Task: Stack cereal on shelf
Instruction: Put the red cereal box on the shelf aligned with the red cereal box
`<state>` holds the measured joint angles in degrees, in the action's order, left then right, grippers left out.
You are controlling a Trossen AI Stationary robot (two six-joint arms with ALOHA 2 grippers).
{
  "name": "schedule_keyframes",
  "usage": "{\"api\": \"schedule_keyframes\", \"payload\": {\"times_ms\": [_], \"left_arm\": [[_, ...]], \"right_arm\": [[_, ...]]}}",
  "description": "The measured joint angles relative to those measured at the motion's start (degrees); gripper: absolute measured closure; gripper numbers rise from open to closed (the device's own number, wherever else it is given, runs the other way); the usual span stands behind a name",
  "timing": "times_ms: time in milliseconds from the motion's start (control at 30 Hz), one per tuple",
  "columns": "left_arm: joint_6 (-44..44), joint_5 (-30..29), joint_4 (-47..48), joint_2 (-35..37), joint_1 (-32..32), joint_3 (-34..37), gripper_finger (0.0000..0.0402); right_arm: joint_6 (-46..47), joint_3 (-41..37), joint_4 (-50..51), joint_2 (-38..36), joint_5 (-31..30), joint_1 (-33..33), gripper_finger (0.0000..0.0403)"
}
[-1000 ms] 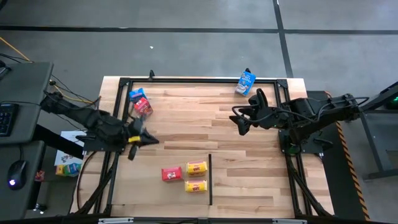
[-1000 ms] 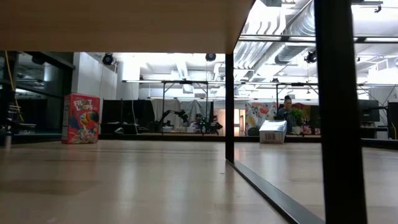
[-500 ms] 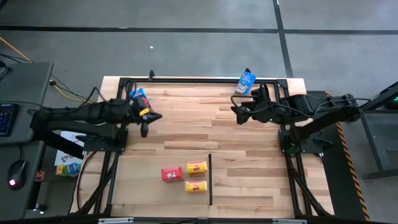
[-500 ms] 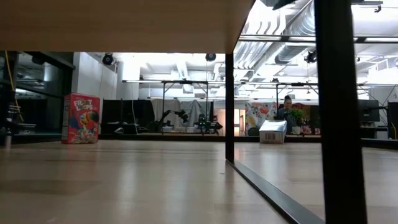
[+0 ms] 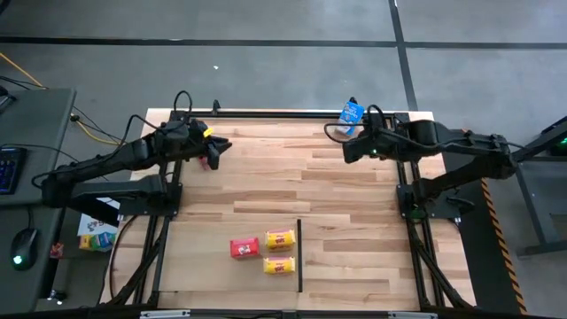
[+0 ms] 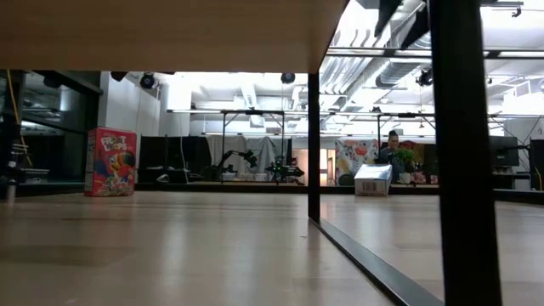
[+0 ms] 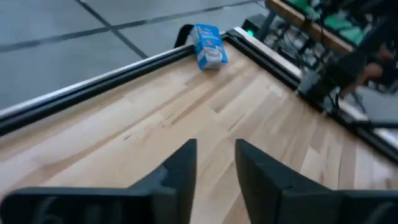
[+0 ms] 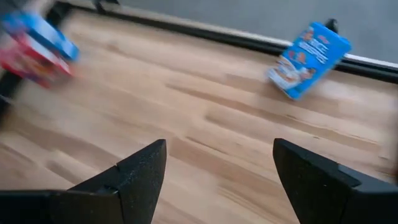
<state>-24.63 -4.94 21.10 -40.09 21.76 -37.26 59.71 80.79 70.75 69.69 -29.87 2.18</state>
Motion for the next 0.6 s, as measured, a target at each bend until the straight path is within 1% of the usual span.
{"api": "schedule_keyframes", "payload": {"times_ms": [67,167,267,367,467,600], "left_arm": [[-2.1,0.0,0.0,0.0,0.6,0.0,0.0270],[-5.6,-0.9,-0.6,0.0,1.4,0.0,0.0234],[-8.4,-2.4,-0.7,-0.6,2.3,-1.4,0.0200],[-10.4,-3.1,2.6,-2.1,3.2,-5.5,0.0173],[-8.5,-3.4,10.4,-5.5,3.9,-11.7,0.0158],[-3.6,-5.0,27.5,-12.3,6.0,-21.1,0.0154]], "right_arm": [[-4.2,0.0,2.1,0.0,2.5,2.2,0.0116],[-11.0,-1.6,1.6,-0.2,5.7,5.4,0.0116],[-16.8,-5.6,-2.1,-0.7,9.1,8.1,0.0116],[-19.9,-10.8,-7.6,-0.8,12.6,10.1,0.0116],[-22.6,-15.3,-13.5,-0.8,17.5,11.4,0.0116],[-24.1,-18.9,-19.3,-0.8,22.3,12.1,0.0116]]}}
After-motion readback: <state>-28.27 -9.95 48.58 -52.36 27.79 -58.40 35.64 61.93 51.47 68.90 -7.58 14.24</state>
